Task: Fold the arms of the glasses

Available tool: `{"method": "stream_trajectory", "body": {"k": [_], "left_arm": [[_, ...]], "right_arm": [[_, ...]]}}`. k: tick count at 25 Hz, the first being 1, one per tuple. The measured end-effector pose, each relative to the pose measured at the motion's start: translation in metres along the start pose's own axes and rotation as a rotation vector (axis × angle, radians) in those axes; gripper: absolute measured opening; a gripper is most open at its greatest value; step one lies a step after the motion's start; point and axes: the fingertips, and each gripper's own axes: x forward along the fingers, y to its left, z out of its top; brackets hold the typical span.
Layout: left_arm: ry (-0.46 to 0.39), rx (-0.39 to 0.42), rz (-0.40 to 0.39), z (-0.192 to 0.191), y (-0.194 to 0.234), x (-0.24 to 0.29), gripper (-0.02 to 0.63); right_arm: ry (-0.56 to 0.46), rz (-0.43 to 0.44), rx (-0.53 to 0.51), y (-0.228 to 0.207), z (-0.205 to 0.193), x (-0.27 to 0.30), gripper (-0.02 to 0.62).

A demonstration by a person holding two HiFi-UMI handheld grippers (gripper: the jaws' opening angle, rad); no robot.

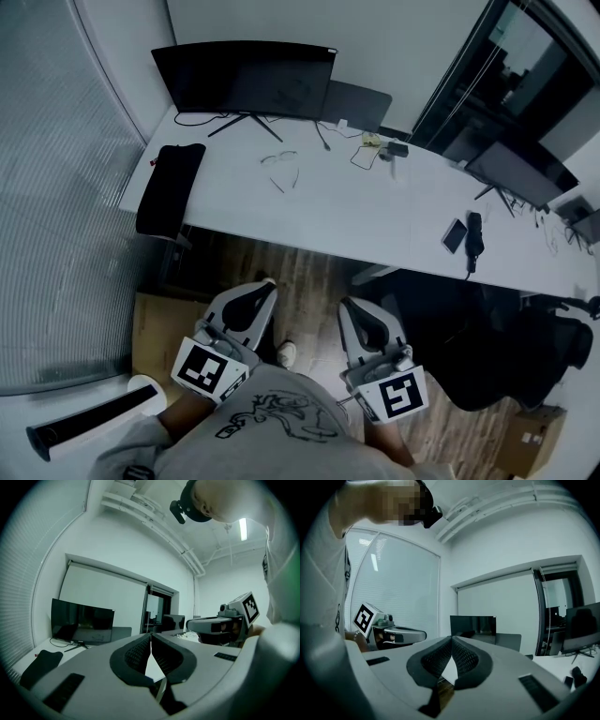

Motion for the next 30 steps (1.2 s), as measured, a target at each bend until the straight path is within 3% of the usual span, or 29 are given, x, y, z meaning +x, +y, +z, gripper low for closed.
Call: {"method": "stream_trajectory", "body": {"k": [30], "left_arm": [[-0.023, -0.018, -0.026, 0.057, 0.226, 0.161, 0.025]], "right_arm": [[-0.060, -0.029, 0.014, -0.110, 0.066, 0.261, 0.009]]}}
